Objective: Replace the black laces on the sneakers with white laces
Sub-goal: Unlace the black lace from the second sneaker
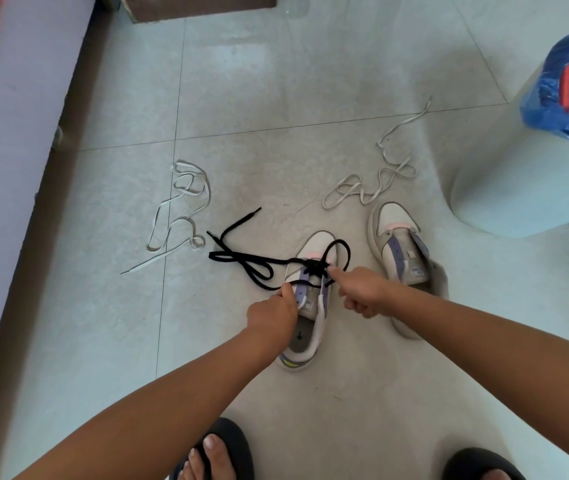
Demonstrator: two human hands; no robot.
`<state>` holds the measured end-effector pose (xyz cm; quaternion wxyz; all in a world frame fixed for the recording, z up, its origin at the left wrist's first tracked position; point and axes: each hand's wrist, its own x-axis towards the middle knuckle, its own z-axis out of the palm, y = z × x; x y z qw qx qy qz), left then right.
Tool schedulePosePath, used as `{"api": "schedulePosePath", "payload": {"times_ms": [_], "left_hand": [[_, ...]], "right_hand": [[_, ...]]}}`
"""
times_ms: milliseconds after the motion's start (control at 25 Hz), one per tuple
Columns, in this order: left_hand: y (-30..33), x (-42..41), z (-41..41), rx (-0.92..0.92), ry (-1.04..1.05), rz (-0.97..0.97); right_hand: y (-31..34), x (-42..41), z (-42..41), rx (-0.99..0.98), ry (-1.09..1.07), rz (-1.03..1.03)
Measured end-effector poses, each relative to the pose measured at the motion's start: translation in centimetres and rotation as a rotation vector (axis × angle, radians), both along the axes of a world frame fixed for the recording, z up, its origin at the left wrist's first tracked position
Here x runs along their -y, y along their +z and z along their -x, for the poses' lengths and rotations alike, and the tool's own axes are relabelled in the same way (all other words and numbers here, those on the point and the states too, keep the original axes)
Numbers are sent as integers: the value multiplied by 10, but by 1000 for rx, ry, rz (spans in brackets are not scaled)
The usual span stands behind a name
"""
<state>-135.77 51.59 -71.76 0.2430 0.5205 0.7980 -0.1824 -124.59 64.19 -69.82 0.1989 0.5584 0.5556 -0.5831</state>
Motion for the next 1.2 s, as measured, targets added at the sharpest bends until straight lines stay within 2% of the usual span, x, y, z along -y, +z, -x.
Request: {"api": "schedulePosePath", "payload": {"times_ms": [40, 80, 160, 240, 320, 360, 440, 560, 640, 720, 840, 960, 1040, 1160, 1200], "left_hand": [[-1, -1, 0, 1, 1, -6], [-2, -1, 0, 4, 2, -8], [-2, 0, 0, 4, 8, -5], [-2, 1, 1, -3, 12, -15], [-3, 2, 1, -6, 4, -15], [-3, 2, 1, -7, 0, -13], [-2, 2, 2, -5, -6, -13], [0, 1, 1, -4, -9, -10], [-1, 1, 1, -10, -5, -12], [-3, 1, 2, -1, 12, -8], [-6, 1, 4, 29, 68, -20], [-7, 1, 4, 20, 71, -16], [-8, 0, 3, 13, 63, -15], [-6, 0, 4, 12, 55, -18], [-6, 0, 4, 10, 55, -24]], "right_hand": [[0, 6, 1, -72, -48, 122], [1, 8, 3, -125, -67, 135], [7, -9, 5, -182, -141, -37], [17, -46, 2, -197, -337, -271], [25, -77, -5, -240, -605, -310], [26, -79, -7, -255, -659, -277], [21, -59, -5, -215, -529, -167], [7, -9, -4, -62, -99, 83], [2, 4, 2, -89, -52, 111], [5, -4, 11, -114, -74, -26], [17, -45, 13, -32, 23, -486], [26, -83, 1, -132, -461, -683], [31, -71, 1, -131, -372, -588], [21, -11, 6, -67, -45, -54], [19, 2, 8, -67, 7, 27]]}}
